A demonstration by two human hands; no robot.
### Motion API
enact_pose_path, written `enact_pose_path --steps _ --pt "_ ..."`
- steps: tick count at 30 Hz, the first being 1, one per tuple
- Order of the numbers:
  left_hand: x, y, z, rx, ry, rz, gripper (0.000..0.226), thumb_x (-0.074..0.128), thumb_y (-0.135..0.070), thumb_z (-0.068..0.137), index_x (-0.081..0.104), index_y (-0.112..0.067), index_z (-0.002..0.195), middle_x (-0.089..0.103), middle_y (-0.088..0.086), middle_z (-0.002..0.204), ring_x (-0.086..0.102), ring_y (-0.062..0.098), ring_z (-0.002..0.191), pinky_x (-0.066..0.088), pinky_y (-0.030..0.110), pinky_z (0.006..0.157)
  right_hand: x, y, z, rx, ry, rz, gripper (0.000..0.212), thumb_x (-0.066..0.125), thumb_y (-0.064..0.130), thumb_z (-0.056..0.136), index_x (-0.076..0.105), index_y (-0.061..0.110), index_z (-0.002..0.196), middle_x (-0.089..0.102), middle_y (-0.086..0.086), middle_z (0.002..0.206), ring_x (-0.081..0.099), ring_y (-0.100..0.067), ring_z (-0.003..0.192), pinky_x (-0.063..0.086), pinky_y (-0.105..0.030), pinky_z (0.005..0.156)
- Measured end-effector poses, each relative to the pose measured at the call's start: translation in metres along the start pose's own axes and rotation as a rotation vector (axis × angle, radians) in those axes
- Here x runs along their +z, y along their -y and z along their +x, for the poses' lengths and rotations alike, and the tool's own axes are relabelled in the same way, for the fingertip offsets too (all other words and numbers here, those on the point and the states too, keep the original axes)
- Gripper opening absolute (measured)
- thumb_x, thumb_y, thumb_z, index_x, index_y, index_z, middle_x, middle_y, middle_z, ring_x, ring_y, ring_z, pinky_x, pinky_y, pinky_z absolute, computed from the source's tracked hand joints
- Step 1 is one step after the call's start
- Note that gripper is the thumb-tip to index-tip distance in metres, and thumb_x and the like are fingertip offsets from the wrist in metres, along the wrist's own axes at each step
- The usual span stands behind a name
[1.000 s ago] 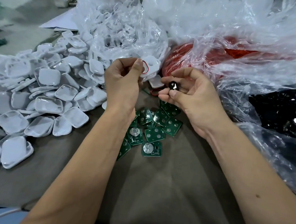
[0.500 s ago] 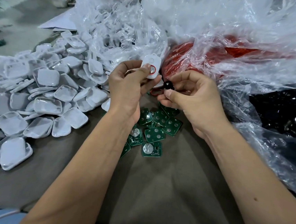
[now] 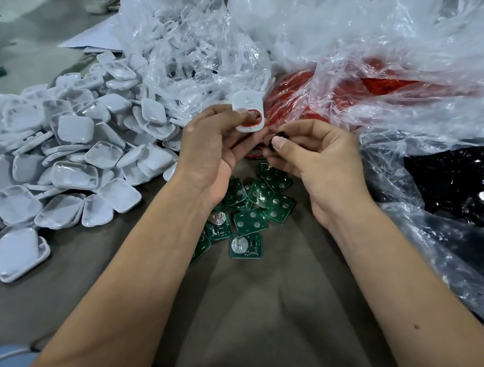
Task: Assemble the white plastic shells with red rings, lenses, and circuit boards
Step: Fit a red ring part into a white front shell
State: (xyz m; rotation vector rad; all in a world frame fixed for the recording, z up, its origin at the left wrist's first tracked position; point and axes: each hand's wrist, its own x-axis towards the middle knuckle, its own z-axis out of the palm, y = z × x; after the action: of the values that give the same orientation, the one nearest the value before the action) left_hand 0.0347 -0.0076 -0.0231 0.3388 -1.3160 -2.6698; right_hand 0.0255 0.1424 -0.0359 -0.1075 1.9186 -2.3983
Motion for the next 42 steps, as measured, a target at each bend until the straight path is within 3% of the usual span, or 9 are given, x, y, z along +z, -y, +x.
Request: enact_pose_path --steps 4,8,14,17,23,28,31,37,42 --pt "-0.002 -0.002 0.001 -0.041 0.001 0.034 0.002 0.064 -0.003 0.094 0.065 -0.005 0.095 0.076 0.017 0.096 0.074 0.03 0.092 0.063 0.035 0.079 0.002 0.0 0.001 0.034 -0.038 0.069 0.013 0.077 -0.006 0.087 0.074 0.006 0.087 0.077 -0.011 0.082 0.077 -0.022 0.077 0.065 -0.032 0.072" --pt "-0.002 -0.004 -0.002 -0.085 0.067 0.033 0.004 0.065 -0.009 0.094 0.065 -0.008 0.098 0.078 0.011 0.097 0.075 0.024 0.087 0.06 0.028 0.071 0.006 0.0 0.001 0.017 -0.078 0.063 0.011 0.082 -0.001 0.084 0.078 0.009 0.087 0.077 -0.006 0.079 0.07 -0.013 0.068 0.054 -0.019 0.059" --pt "-0.001 -0.005 -0.004 -0.123 0.14 0.08 0.03 0.072 -0.011 0.078 0.064 -0.003 0.106 0.078 0.012 0.094 0.076 0.021 0.08 0.062 0.028 0.068 0.006 0.002 0.002 0.078 -0.101 0.3 0.008 0.073 -0.007 0.088 0.075 0.0 0.091 0.078 -0.011 0.083 0.075 -0.018 0.073 0.061 -0.024 0.07" --pt "-0.001 -0.003 -0.003 -0.13 0.103 0.123 0.034 0.071 -0.008 0.086 0.063 0.0 0.118 0.077 0.014 0.095 0.075 0.021 0.076 0.062 0.027 0.064 0.006 0.004 0.001 0.103 -0.077 0.339 0.008 0.071 -0.007 0.089 0.074 0.001 0.089 0.079 -0.011 0.081 0.077 -0.02 0.072 0.062 -0.024 0.068" --pt "-0.002 0.002 -0.004 -0.028 0.049 0.289 0.004 0.075 -0.011 0.09 0.071 -0.009 0.091 0.078 0.015 0.095 0.071 0.022 0.077 0.061 0.027 0.061 -0.001 0.007 0.002 0.129 -0.031 0.344 0.015 0.064 -0.006 0.096 0.074 0.003 0.091 0.079 -0.012 0.085 0.077 -0.02 0.076 0.062 -0.026 0.069" --pt "0.001 0.006 -0.006 0.005 0.039 0.353 0.005 0.076 -0.012 0.09 0.073 -0.009 0.087 0.075 0.014 0.091 0.07 0.022 0.076 0.06 0.027 0.066 0.0 0.005 0.003 0.113 -0.05 0.315 0.008 0.075 -0.002 0.089 0.075 0.005 0.09 0.08 -0.012 0.087 0.076 -0.019 0.075 0.063 -0.026 0.068" --pt "0.002 0.008 -0.007 0.018 0.022 0.38 0.007 0.077 -0.012 0.091 0.073 -0.01 0.085 0.071 0.017 0.093 0.067 0.026 0.082 0.061 0.03 0.07 0.002 0.003 0.002 0.079 -0.07 0.257 0.016 0.081 -0.005 0.082 0.073 0.006 0.09 0.079 -0.01 0.085 0.076 -0.02 0.073 0.063 -0.027 0.065" --pt "0.006 0.011 -0.011 0.104 0.032 0.451 0.015 0.076 -0.012 0.092 0.075 -0.015 0.077 0.072 0.015 0.087 0.068 0.025 0.08 0.063 0.048 0.085 0.004 0.002 0.002 0.061 -0.11 0.175 0.023 0.084 -0.004 0.08 0.07 0.009 0.092 0.08 -0.009 0.085 0.077 -0.021 0.076 0.06 -0.027 0.061" --pt "0.008 0.013 -0.012 0.127 0.042 0.456 0.014 0.074 -0.01 0.093 0.074 -0.015 0.08 0.073 0.011 0.087 0.068 0.022 0.081 0.062 0.04 0.082 0.004 0.003 0.003 0.079 -0.118 0.158 0.026 0.087 -0.001 0.076 0.071 0.013 0.092 0.08 -0.006 0.082 0.072 -0.011 0.066 0.052 -0.019 0.055"
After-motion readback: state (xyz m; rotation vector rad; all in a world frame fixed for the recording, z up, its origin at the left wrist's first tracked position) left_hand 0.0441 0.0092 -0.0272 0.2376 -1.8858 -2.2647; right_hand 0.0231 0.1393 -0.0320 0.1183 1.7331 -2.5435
